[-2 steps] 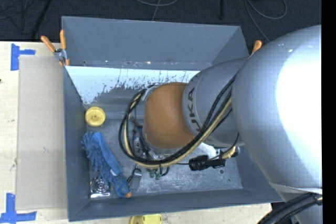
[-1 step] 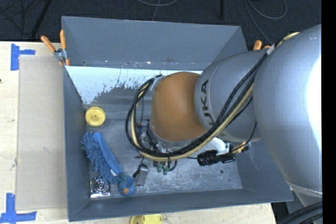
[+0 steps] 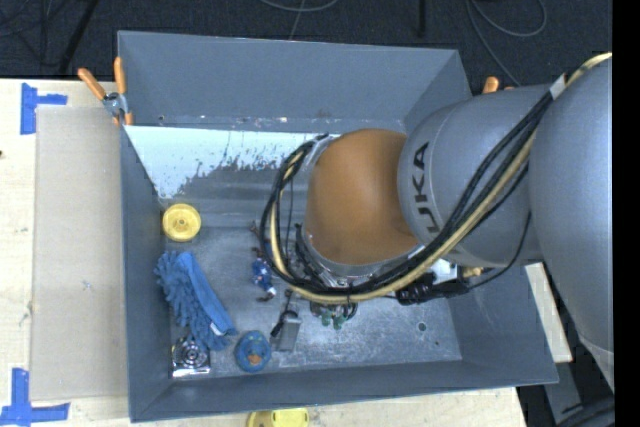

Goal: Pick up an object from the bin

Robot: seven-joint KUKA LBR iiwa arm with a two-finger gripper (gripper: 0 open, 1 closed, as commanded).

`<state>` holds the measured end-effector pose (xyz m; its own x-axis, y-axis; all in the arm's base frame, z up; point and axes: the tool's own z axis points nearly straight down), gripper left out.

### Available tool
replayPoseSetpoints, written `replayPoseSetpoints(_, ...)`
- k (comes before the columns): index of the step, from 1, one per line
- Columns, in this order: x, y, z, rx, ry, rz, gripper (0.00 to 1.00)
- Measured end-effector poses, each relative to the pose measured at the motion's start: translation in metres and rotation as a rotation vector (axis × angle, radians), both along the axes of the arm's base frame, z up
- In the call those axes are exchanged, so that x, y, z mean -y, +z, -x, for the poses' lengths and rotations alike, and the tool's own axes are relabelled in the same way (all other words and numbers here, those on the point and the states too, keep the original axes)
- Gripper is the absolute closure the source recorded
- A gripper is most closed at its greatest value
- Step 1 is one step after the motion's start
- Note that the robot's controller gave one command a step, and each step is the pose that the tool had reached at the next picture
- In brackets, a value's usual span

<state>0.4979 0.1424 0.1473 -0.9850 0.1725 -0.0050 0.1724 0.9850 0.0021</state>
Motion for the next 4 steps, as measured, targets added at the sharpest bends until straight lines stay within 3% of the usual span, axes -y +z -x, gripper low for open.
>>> replayPoseSetpoints(1,-0.006,0.035,0.001,-0.014,0.192,0.004,0.0)
replayPoseSetpoints(2,-0.011,0.064,-0.046,-0.003,-0.016,0.0,0.0)
replayPoseSetpoints(3,0.025,0.055,-0.032,-0.005,-0.047,0.001,0.0)
replayPoseSetpoints(4,0.025,0.017,-0.057,0.001,0.024,0.002,0.0)
